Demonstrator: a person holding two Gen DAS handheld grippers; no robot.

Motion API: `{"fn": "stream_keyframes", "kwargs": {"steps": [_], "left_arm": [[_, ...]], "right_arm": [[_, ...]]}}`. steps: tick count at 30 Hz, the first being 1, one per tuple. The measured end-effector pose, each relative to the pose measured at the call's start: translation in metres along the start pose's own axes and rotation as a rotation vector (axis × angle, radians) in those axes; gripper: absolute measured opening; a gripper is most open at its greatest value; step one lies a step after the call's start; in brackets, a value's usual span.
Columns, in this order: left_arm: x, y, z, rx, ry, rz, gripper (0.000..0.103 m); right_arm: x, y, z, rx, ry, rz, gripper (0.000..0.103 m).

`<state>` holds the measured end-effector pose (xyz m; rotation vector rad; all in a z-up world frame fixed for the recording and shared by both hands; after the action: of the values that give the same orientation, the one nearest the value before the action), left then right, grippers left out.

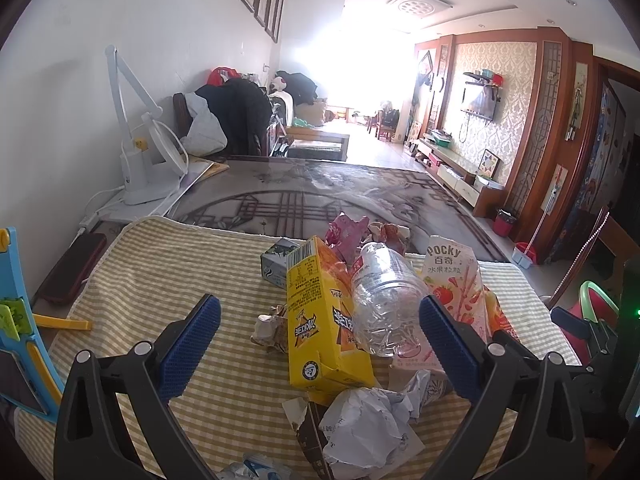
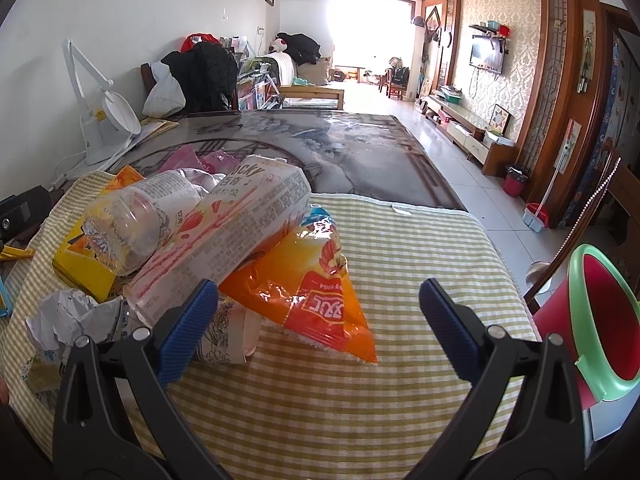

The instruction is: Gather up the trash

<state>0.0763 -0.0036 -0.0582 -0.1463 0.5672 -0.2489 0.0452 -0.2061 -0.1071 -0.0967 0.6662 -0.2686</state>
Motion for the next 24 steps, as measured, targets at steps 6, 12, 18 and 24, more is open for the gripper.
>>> {"fn": "stream_keyframes", "kwargs": {"steps": [6, 12, 18, 24], "left_arm": [[0.0005, 0.0007, 0.0005, -0.001, 0.001, -0.001, 0.095], [0.0006, -0.0005, -0.0006, -0.003, 0.005, -0.002, 0.095], [0.003, -0.0003, -0.0023, -0.011, 0.011, -0.005, 0.095], [0.0031, -0.0001, -0.0029, -0.013, 0.014, -0.007, 0.095]], "right_arm": [[-0.0001, -0.0002, -0.0002, -0.002, 0.0, -0.001, 0.099], [0.0007, 0.0001, -0.0009, -0.002, 0.006, 0.001, 0.099], [0.0016, 0.0005, -0.0027, -0.007, 0.008, -0.003, 0.099], [0.0017, 0.0, -0.003, -0.008, 0.008, -0.004, 0.099]]}}
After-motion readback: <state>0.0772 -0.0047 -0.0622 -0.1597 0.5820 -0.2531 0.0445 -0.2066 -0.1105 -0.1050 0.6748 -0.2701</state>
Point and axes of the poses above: each gripper's, at about its wrist camera, not at the fingertips, and x roughly the way its jaws point, y to its left, z to its top, the point moved 9 cm from there along x, roughly the way its jaws point, and after that the axes turned 12 degrees about -z, right-handed, at the moved point
